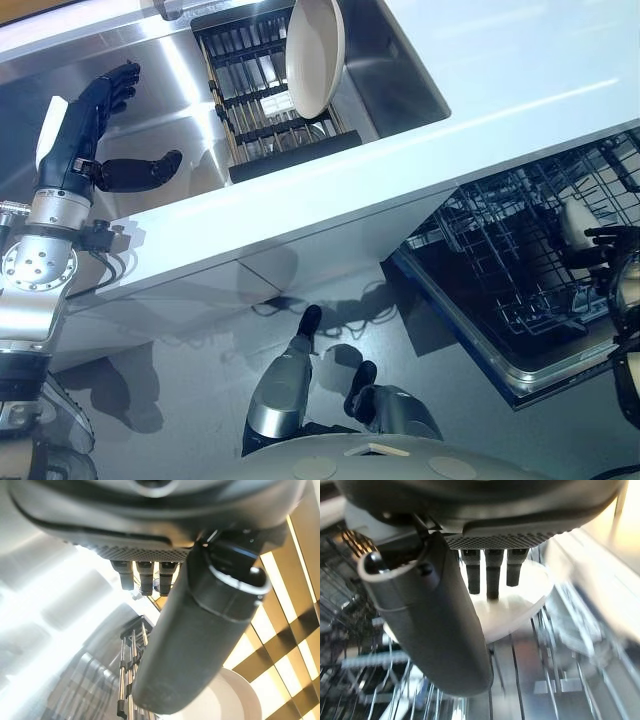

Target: Pick up plates and place into dishwasher.

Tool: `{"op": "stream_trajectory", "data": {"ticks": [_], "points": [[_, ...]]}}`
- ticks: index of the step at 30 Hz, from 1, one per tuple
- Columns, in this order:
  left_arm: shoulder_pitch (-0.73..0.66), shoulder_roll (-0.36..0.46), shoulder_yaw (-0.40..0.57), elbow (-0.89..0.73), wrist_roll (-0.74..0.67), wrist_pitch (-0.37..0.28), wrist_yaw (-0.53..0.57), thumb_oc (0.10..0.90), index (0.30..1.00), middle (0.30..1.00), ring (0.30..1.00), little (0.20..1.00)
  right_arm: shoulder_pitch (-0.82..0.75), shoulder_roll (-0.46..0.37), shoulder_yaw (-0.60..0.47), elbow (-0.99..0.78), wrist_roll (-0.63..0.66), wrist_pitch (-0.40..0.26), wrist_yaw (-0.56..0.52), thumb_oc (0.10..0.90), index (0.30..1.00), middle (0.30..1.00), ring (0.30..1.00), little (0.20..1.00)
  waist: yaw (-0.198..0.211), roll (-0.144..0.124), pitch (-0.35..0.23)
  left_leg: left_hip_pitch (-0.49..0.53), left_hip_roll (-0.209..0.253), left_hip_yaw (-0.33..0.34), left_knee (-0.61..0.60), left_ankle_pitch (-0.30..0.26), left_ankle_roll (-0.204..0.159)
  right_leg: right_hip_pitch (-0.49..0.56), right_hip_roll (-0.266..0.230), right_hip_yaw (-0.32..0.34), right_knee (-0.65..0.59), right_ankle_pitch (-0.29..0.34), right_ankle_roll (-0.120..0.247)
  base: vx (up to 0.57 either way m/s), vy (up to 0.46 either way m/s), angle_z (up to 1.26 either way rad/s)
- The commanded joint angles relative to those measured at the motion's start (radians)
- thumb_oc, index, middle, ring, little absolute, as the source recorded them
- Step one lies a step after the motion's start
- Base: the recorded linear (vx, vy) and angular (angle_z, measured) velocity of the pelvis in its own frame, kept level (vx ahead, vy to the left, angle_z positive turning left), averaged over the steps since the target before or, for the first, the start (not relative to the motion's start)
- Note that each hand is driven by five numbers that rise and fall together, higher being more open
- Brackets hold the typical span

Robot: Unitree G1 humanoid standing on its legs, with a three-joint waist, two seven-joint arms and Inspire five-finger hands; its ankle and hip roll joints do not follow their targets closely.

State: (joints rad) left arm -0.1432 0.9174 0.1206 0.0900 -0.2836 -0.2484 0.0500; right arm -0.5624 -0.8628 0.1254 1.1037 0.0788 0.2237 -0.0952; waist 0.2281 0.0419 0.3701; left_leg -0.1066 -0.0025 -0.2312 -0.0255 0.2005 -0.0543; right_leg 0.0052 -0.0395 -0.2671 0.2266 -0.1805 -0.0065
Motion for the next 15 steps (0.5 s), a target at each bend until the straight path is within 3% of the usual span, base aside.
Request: {"op": "stream_trajectory", "data": {"ticks": [1,15], "points": [[-0.049,0.032,0.056,-0.110,-0.044,-0.093,0.016,0.800,0.900,0.900,0.900,0.900,0.025,-0.075,0.027,-0.098,-0.002,-0.023,-0.056,0.800,0.900,0.900,0.900,0.900,-0.010,-0.021,-0.093,0.017,-0.025,0.036,0.072,-0.105,-0.008,0.041,0.017,0.015,-0.109,0.089,-0.002,0.02,0.078,-0.05],[0.009,-0.009,0.072,-0.121,-0.034,-0.066,-0.006,0.800,0.900,0.900,0.900,0.900,0.123,-0.072,-0.017,-0.306,-0.111,-0.032,-0.136,0.800,0.900,0.900,0.900,0.900,-0.039,-0.037,-0.190,0.127,-0.038,0.066,-0.013,-0.116,0.012,0.124,0.014,0.052,-0.213,0.137,0.033,0.01,0.098,-0.04]]}}
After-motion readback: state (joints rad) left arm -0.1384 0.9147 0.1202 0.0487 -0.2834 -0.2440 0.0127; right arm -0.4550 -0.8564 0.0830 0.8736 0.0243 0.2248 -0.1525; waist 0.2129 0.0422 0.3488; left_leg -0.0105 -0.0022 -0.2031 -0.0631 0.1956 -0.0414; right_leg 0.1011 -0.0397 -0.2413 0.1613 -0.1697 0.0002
